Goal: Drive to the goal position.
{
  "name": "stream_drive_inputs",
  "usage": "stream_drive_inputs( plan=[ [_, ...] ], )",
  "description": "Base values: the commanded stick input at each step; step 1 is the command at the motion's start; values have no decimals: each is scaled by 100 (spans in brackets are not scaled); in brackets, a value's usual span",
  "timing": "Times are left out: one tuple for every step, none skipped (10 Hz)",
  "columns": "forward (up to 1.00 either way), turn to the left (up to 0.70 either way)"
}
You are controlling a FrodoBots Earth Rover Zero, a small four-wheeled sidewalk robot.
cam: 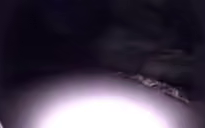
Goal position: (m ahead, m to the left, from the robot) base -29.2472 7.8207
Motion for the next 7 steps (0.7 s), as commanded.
stream_drive_inputs(
  plan=[
    [-100, 0],
    [-100, 0],
    [-100, 0],
    [-100, 0],
    [-100, 0],
    [-100, 0],
    [-100, 0]
  ],
)
